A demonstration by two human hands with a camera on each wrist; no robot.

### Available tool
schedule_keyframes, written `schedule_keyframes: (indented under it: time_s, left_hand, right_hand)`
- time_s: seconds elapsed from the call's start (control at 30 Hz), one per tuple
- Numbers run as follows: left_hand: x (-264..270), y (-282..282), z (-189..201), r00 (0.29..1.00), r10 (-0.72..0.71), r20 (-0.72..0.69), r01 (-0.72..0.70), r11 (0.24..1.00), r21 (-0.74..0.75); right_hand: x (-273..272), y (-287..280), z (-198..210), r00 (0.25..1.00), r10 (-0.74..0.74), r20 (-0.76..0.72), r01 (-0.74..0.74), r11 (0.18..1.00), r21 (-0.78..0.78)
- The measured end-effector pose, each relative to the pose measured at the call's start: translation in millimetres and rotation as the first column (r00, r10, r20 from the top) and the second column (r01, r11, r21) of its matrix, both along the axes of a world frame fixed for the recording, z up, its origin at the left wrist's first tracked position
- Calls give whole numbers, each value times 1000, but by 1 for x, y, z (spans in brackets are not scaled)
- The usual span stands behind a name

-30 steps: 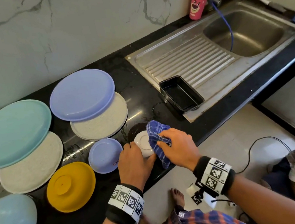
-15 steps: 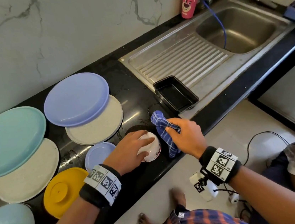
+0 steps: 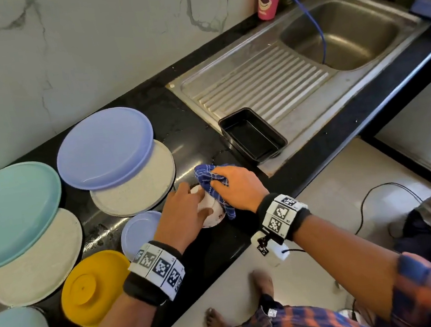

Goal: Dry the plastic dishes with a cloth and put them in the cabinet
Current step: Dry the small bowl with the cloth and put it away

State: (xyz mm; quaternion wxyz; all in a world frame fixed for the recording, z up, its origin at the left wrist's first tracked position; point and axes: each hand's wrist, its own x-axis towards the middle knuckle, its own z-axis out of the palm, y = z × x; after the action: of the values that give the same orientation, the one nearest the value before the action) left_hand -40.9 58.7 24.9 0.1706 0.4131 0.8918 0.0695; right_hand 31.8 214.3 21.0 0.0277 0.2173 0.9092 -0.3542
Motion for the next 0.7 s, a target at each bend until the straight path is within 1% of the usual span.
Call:
schedule_keyframes:
  time_s: [0.07, 0.17, 0.23, 0.3, 0.37, 0.43, 0.5, 0.6, 0.7]
  left_hand:
    - [-2, 3, 0, 1000, -9, -11, 9, 1000, 7]
    - [-2, 1, -3, 1000, -9, -10, 9, 1000, 25]
    - [0, -1, -5, 1000, -10, -16, 11, 1000, 11]
    - [2, -1, -6, 999, -24, -45, 23, 999, -25]
    - [0, 1, -3, 997, -39, -60, 35, 997, -65]
    - [-3, 2, 0, 997, -60, -57, 54, 994, -100]
    - [-3, 2, 1, 997, -54, -59, 48, 993, -106]
    - [1, 1, 1, 997, -26, -67, 21, 997, -77]
    - [10, 2, 0, 997, 7, -76, -11, 998, -57]
  right_hand:
    - [12, -3, -3, 1000, 3, -22, -3, 1000, -5]
    - [47, -24, -11, 997, -47, -56, 45, 998, -34]
    - [59, -35, -15, 994, -72, -76, 70, 997, -38]
    - [50, -33, -12, 992, -100, -70, 98, 995, -35]
    - [27, -21, -7, 991, -124, -48, 123, 992, -19]
    - [6, -8, -2, 993, -114, -15, 114, 993, 18]
    - [-3, -4, -2, 996, -91, -8, 91, 995, 42]
    - [19, -18, -8, 991, -123, -57, 123, 992, -8]
    - [50, -36, -17, 984, -172, -56, 169, 984, -58]
